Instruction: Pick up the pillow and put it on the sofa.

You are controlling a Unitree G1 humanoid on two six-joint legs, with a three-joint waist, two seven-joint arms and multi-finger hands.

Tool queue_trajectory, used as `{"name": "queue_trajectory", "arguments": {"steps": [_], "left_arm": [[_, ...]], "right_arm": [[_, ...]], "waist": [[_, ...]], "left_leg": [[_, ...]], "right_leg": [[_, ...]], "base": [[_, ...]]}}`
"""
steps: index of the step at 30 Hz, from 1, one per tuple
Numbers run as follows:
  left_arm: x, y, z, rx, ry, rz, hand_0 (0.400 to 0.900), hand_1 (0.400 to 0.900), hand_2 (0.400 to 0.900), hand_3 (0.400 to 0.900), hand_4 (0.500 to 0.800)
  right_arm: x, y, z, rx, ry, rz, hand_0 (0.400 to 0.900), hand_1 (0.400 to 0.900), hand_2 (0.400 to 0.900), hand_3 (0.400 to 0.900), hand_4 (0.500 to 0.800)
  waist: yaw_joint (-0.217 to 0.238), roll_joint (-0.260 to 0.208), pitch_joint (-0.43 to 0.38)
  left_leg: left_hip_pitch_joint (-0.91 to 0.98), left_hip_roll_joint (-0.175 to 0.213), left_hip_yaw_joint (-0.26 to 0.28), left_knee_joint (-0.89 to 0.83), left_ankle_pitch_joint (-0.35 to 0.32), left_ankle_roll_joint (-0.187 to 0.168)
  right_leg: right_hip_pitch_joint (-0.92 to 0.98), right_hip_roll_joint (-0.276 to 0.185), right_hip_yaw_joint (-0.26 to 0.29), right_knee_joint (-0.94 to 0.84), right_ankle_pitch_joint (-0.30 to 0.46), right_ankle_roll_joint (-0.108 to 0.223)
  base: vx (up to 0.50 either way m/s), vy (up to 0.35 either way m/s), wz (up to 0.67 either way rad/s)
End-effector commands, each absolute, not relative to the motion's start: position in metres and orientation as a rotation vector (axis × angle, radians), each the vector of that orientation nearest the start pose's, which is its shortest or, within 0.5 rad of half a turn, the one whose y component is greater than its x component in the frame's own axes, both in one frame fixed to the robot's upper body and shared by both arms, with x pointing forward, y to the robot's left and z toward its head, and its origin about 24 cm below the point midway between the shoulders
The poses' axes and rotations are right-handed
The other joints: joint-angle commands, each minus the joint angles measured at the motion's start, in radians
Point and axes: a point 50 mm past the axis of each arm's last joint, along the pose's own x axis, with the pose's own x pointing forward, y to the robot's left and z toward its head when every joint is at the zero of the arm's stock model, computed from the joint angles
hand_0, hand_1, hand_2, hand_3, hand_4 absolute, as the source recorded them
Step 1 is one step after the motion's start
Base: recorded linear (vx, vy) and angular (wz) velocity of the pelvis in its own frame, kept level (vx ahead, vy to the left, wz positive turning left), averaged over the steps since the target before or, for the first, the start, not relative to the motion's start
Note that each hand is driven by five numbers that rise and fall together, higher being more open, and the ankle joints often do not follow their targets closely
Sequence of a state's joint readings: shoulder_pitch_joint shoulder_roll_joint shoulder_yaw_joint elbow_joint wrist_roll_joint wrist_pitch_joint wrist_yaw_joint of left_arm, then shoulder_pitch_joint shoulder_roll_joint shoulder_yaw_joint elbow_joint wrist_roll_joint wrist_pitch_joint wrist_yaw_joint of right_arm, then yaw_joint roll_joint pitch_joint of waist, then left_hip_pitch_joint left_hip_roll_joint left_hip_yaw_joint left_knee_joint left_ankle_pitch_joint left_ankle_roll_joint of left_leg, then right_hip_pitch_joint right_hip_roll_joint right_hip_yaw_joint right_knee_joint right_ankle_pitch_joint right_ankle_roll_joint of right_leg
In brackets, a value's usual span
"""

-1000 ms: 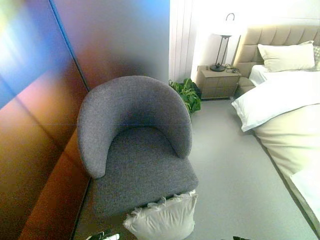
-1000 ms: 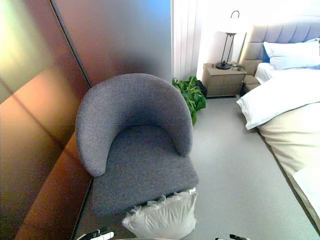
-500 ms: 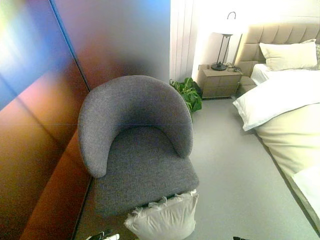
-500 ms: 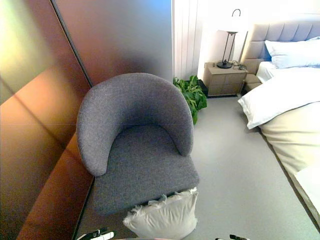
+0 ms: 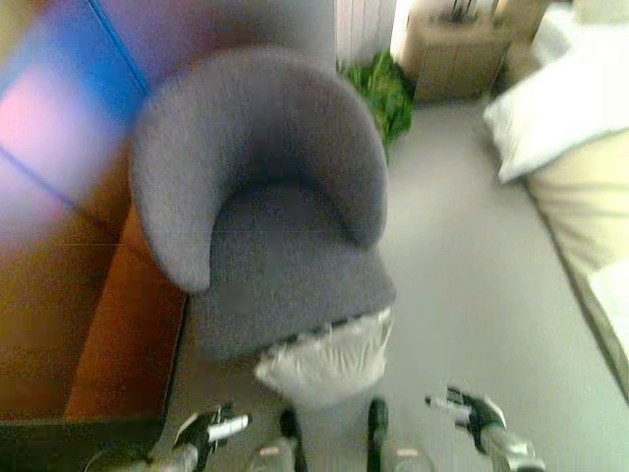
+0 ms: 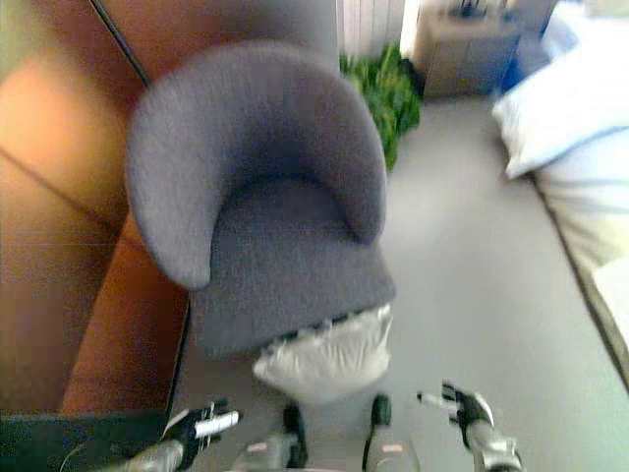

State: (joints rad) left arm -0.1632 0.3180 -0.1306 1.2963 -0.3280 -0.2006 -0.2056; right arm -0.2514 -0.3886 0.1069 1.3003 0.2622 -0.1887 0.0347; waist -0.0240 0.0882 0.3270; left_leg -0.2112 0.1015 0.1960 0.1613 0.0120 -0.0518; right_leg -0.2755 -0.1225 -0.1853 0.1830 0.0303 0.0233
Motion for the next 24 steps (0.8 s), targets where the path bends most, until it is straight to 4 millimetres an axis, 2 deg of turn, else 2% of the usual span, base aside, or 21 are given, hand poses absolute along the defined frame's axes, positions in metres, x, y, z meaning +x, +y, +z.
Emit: {"name": "queue_trajectory", "arguments": {"steps": [1,8,11,21,24], "left_arm": [[0.169,0.275,-0.117,0.037,0.81,0.119,0.9,0.9,0.9,0.9,0.8],[0.198,0.281,-0.099,0.065,0.72,0.11,0.9,0.9,0.9,0.9,0.8],[0.21,0.281,-0.091,0.073,0.678,0.098,0.9,0.9,0.9,0.9,0.8],[0.242,0.279,-0.065,0.084,0.539,0.106,0.9,0.9,0.9,0.9,0.8],[0.245,0.278,-0.062,0.087,0.513,0.104,0.9,0.9,0.9,0.9,0.8]], "right_arm": [[0.233,-0.282,-0.076,-0.208,0.598,-0.214,0.9,0.9,0.9,0.9,0.8],[0.292,-0.266,-0.03,-0.238,0.401,-0.168,0.9,0.9,0.9,0.9,0.8],[0.311,-0.268,-0.009,-0.256,0.347,-0.17,0.9,0.9,0.9,0.9,0.8],[0.363,-0.276,0.078,-0.356,0.138,-0.152,0.9,0.9,0.9,0.9,0.8],[0.369,-0.278,0.096,-0.378,0.089,-0.154,0.9,0.9,0.9,0.9,0.8]], "waist": [[-0.031,-0.019,0.055],[-0.021,-0.007,0.138],[-0.014,0.002,0.164],[-0.001,0.044,0.193],[0.007,0.053,0.193]], "left_leg": [[-0.111,0.006,-0.043,0.149,-0.051,-0.022],[-0.292,-0.024,-0.053,0.279,-0.084,-0.007],[-0.349,-0.036,-0.059,0.319,-0.094,-0.001],[-0.577,-0.035,-0.057,0.48,-0.134,0.017],[-0.642,-0.036,-0.061,0.539,-0.155,0.028]], "right_leg": [[-0.04,-0.049,0.022,0.065,-0.068,0.008],[-0.228,-0.05,0.045,0.205,-0.093,-0.007],[-0.284,-0.053,0.047,0.245,-0.098,-0.009],[-0.538,-0.056,0.064,0.406,-0.111,-0.031],[-0.605,-0.056,0.069,0.474,-0.126,-0.041]], "base": [[-0.18,-0.003,0.06],[-0.16,-0.06,0.17],[-0.11,-0.056,0.21],[-0.06,-0.037,0.18],[-0.03,-0.047,0.19]]}}
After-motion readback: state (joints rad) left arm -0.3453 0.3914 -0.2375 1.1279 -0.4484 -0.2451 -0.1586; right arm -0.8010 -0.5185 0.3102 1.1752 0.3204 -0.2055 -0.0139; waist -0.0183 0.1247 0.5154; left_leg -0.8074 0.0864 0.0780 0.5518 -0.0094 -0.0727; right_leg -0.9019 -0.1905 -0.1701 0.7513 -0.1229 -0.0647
